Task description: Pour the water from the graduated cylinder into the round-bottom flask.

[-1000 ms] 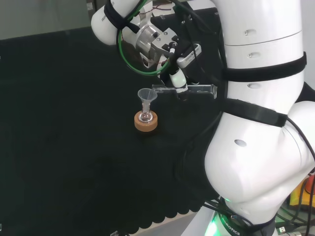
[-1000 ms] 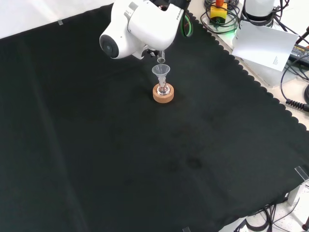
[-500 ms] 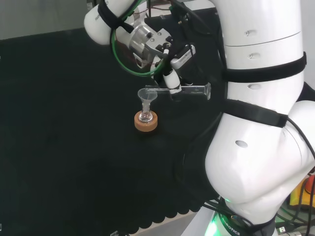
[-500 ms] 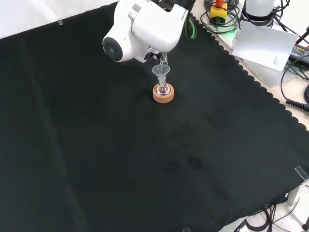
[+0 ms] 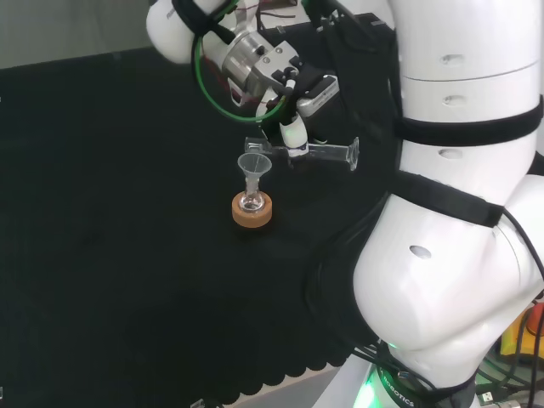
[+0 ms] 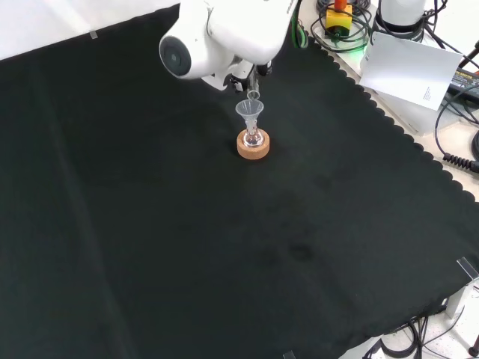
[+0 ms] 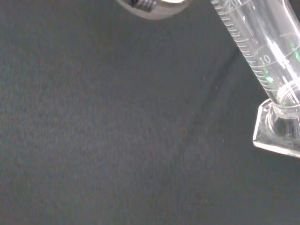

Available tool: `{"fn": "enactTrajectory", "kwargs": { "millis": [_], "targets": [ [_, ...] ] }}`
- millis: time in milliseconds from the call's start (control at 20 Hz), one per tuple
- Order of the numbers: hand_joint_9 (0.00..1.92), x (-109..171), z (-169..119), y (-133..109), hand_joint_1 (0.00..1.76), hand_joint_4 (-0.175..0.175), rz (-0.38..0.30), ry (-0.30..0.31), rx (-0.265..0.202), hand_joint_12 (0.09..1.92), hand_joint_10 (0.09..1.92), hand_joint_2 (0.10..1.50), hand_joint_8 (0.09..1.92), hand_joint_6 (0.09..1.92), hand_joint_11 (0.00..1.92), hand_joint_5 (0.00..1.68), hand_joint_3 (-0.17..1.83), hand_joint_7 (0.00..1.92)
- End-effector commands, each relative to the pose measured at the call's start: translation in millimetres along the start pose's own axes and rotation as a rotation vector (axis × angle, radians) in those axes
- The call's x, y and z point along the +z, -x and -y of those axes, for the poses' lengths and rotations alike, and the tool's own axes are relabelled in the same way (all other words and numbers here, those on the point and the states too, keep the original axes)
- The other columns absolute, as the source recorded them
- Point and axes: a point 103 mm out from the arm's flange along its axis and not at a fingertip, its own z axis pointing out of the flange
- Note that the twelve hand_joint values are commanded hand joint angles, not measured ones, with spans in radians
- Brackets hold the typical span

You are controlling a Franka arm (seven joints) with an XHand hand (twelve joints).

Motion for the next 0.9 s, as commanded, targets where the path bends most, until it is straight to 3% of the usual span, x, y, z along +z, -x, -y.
{"fn": "enactTrajectory", "kwargs": {
  "millis": [50, 550, 900],
  "targets": [
    [1.51, 7, 8, 20, 1.26, -0.175, -0.085, 0.147, -0.066, 0.72, 0.09, 1.11, 1.0, 1.02, 1.29, 0.97, 0.0, 1.01],
    [1.5, 22, 12, 60, 1.26, -0.175, -0.24, 0.367, -0.138, 0.72, 0.09, 1.11, 1.0, 1.02, 1.28, 0.96, 0.0, 1.0],
    [1.5, 24, 5, 77, 1.26, -0.175, -0.3, 0.482, -0.193, 0.72, 0.09, 1.12, 1.01, 1.02, 1.28, 0.96, 0.0, 1.0]
  ]
}}
